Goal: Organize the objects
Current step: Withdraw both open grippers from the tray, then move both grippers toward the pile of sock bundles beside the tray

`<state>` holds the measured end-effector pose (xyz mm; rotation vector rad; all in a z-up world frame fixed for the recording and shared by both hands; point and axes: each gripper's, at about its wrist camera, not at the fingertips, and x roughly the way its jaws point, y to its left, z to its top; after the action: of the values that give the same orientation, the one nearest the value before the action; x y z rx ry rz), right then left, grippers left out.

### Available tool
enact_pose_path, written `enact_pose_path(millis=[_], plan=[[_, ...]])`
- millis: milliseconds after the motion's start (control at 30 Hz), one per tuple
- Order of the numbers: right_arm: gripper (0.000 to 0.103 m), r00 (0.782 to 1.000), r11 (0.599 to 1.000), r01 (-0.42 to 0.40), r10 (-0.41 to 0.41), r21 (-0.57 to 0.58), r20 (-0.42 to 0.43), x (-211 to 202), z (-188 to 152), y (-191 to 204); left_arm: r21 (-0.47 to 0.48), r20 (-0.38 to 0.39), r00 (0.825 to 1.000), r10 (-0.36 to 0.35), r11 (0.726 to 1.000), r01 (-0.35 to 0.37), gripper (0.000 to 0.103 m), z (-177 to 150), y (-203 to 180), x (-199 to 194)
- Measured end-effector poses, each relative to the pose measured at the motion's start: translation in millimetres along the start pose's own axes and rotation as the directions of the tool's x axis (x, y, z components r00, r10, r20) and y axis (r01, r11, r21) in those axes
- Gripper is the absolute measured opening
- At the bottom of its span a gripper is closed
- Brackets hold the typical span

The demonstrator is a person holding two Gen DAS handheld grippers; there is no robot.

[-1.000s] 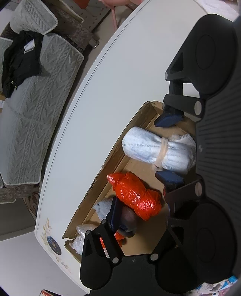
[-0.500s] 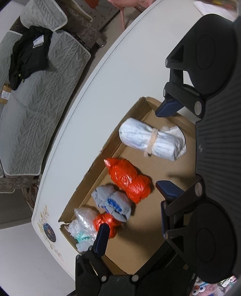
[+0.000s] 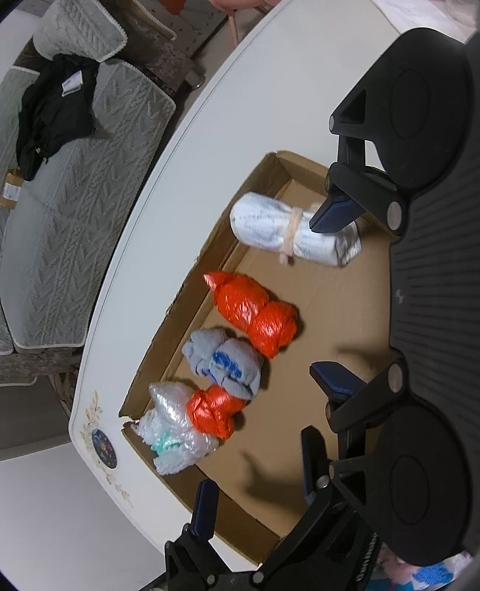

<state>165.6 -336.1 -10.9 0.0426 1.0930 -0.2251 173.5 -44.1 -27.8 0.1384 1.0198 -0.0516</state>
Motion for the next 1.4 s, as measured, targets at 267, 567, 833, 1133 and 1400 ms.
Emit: enact_pose_path(millis=[267,567,833,1133,1400], plan=[[0.08,1.0,1.0,0.008,-0.008,-0.028,0.005,-6.6,-13.6,27.8,-0.092,-0.016,1.0,0.013,0.996,-0.015,0.1,-26.3,31.8,-8.6],[0.083,1.0,1.0,-0.002,0.002,-0.018,-0.008,-5.4,-31.8,46.8,-0.15,-0.054,0.998,0.013,0.988,-0.021,0.101,-57.6,52.0,-11.8],[0.086,1.0,0.999,-0.002,0.001,-0.037,-0.028,-2.9,-57.0,56.2,-0.145,-0.066,0.998,0.016,0.989,-0.026,0.102,-77.3,42.2,-16.3],[0.091,0.994,0.997,-0.046,0.052,-0.06,0.096,-53.5,-101.0,69.7,-0.184,0.032,0.999,0.014,0.983,-0.008,0.102,-113.1,38.2,-66.8],[0.091,0.984,0.995,-0.081,0.088,-0.05,0.152,-78.3,-145.4,94.0,-0.263,0.076,0.996,0.051,0.964,-0.029,0.102,-162.7,39.3,-104.5]])
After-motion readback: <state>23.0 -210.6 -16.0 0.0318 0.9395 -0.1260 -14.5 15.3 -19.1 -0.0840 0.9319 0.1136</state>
